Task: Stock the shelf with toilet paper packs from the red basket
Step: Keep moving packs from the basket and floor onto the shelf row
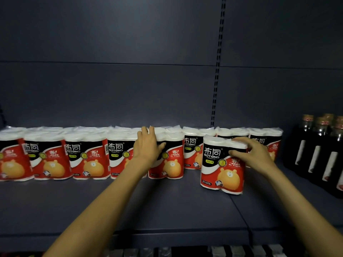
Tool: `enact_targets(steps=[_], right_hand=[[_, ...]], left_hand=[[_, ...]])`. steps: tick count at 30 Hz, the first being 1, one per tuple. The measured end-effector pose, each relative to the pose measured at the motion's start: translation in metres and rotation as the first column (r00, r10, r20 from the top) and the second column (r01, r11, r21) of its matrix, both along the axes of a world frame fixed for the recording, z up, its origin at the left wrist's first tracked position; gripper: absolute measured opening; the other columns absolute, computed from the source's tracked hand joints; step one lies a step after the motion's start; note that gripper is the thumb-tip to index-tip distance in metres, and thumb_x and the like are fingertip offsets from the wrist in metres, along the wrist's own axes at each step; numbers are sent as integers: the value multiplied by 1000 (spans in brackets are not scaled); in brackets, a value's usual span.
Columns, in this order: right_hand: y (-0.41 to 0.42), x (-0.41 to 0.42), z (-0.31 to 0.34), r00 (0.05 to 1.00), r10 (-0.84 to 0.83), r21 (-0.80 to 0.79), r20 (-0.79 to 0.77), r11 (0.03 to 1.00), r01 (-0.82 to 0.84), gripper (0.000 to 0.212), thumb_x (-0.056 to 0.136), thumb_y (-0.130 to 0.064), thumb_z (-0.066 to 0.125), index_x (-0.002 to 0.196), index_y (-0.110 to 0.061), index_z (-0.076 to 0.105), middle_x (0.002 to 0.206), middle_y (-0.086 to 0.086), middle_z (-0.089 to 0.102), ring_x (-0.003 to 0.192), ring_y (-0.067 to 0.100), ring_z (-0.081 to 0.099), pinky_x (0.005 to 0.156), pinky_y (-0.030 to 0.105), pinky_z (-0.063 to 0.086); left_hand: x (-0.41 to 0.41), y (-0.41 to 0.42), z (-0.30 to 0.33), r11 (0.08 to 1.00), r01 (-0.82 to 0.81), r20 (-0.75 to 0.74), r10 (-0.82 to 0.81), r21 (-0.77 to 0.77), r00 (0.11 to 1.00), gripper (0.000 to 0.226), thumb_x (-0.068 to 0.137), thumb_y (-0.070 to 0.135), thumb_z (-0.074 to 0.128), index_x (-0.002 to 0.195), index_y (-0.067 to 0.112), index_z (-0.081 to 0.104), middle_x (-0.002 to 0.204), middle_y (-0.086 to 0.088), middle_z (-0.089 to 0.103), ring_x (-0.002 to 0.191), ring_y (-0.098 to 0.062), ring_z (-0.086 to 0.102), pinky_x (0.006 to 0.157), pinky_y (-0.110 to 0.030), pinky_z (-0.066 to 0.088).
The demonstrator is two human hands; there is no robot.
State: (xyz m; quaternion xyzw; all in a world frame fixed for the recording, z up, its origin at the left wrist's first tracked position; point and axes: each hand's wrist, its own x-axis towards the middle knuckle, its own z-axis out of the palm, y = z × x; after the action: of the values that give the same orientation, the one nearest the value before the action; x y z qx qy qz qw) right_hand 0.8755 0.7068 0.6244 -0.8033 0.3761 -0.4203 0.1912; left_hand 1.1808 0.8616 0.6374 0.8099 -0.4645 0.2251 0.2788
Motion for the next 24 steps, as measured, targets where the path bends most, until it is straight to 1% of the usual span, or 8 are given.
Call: enact_targets(steps=[3,5,8,10,12,16,20,24], right_hand=[[-1,11,4,1000,5,15,2,1000,-5,47,74,-36,78,118,-31,64,126,1,58,115,20,54,90,33,45],[-3,22,8,1000,25,15,6,1000,-25,48,73,-36,78,118,-31,64,128,0,58,116,19,53,89,32,44],[-2,41,14,998,59,37,32,997,-60,47,73,-32,79,117,-30,63,127,1,55,114,18,52,89,30,43],[-3,54,18,995,85,55,56,995,-89,46,74,-29,79,117,-30,63,132,2,53,119,20,51,96,34,45],[-5,68,20,991,111,65,71,991,-115,46,75,-27,79,118,-28,63,136,3,51,123,20,49,97,34,45],[-14,83,18,987,118,121,107,984,-131,46,79,-20,76,122,-23,61,139,4,47,118,15,48,89,30,45],[-23,80,8,990,135,153,35,978,-139,52,78,-30,77,126,-29,56,152,3,35,133,26,41,102,46,46],[-19,78,-2,992,122,100,-19,988,-119,54,82,-31,73,132,-23,53,145,6,41,131,25,41,106,41,41]], left_hand=[[-2,16,1,995,84,19,-83,-58,996,62,86,48,61,132,12,41,124,-9,50,108,-29,54,74,-37,48],[-4,27,0,979,195,-23,-197,-58,980,53,85,49,61,124,17,49,114,-2,58,99,-24,60,74,-37,51],[-4,39,-3,916,384,-235,-351,114,906,41,82,49,65,114,23,59,100,4,67,92,-15,63,77,-31,53],[-3,43,-6,858,453,-301,-377,243,876,42,83,49,66,117,24,59,103,3,67,92,-13,62,76,-25,48],[1,46,-9,842,458,-305,-374,284,876,44,83,50,65,119,25,59,107,3,66,93,-12,60,74,-23,43],[10,48,-13,842,447,-363,-332,303,871,51,81,53,65,124,27,55,110,3,66,97,-13,62,81,-26,48],[10,47,-17,841,429,-363,-307,330,880,54,82,53,64,128,27,53,113,3,65,97,-14,61,81,-27,48],[8,46,-23,839,426,-381,-292,338,877,57,82,49,66,131,23,51,117,-1,64,99,-15,61,83,-25,46]])
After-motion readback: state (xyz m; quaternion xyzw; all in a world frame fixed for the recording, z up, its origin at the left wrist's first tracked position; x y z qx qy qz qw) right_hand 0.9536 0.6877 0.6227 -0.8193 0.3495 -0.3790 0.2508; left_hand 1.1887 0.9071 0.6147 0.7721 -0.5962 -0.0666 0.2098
